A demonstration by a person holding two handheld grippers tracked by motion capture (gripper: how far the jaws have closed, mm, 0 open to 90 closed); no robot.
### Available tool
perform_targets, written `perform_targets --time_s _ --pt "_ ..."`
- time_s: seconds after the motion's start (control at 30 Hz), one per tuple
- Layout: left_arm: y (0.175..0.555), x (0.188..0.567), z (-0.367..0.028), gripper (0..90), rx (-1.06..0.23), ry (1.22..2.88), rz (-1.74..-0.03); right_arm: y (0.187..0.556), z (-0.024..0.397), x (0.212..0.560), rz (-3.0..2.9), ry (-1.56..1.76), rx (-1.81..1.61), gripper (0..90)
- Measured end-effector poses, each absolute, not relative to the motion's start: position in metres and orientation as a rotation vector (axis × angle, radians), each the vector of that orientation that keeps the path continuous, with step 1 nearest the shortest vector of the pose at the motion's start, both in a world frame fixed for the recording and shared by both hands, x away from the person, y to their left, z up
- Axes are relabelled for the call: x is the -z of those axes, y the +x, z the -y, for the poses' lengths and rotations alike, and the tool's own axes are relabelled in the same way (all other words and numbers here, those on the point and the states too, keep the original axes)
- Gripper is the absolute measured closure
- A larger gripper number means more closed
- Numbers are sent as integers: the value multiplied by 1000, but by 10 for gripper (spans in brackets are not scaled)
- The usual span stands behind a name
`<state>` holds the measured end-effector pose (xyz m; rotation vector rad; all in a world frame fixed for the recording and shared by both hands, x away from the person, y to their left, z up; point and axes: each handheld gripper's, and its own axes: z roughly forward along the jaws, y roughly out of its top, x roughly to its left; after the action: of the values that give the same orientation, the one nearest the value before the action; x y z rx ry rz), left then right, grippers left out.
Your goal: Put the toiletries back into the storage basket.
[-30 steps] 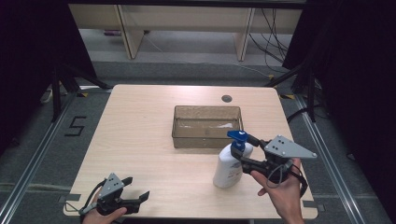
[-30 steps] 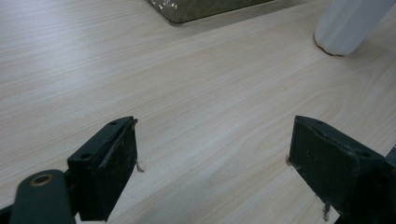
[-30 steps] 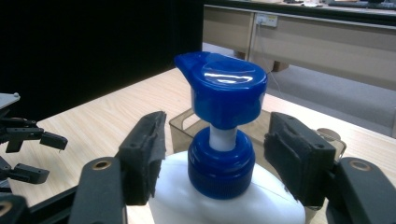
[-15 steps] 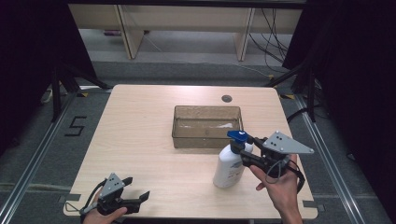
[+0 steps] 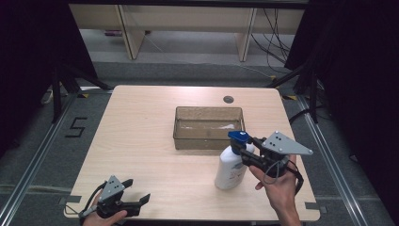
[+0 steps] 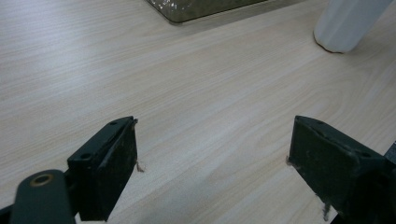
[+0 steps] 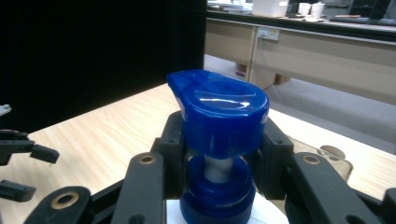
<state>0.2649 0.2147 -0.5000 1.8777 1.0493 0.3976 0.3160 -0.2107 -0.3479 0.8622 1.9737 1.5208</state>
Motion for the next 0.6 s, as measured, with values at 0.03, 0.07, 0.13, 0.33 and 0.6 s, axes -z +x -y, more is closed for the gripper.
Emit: perform_targets --time_s 0.03,0.07,0.13,0.33,0.6 --pt "265 500 -215 148 -398 1878 -1049 316 211 348 -1974 862 -1521 616" --pt "265 500 -214 148 -387 1864 -1045 316 209 348 -1972 866 -1529 616" --pt "265 500 -213 148 -390 1874 -1043 315 208 346 -1969 854 -1487 616" --pt "267 501 -214 148 -381 1876 -1037 317 206 345 -1966 882 -1502 616" --pt "267 501 -214 148 -386 1895 -1039 319 206 339 -1958 859 -1515 617"
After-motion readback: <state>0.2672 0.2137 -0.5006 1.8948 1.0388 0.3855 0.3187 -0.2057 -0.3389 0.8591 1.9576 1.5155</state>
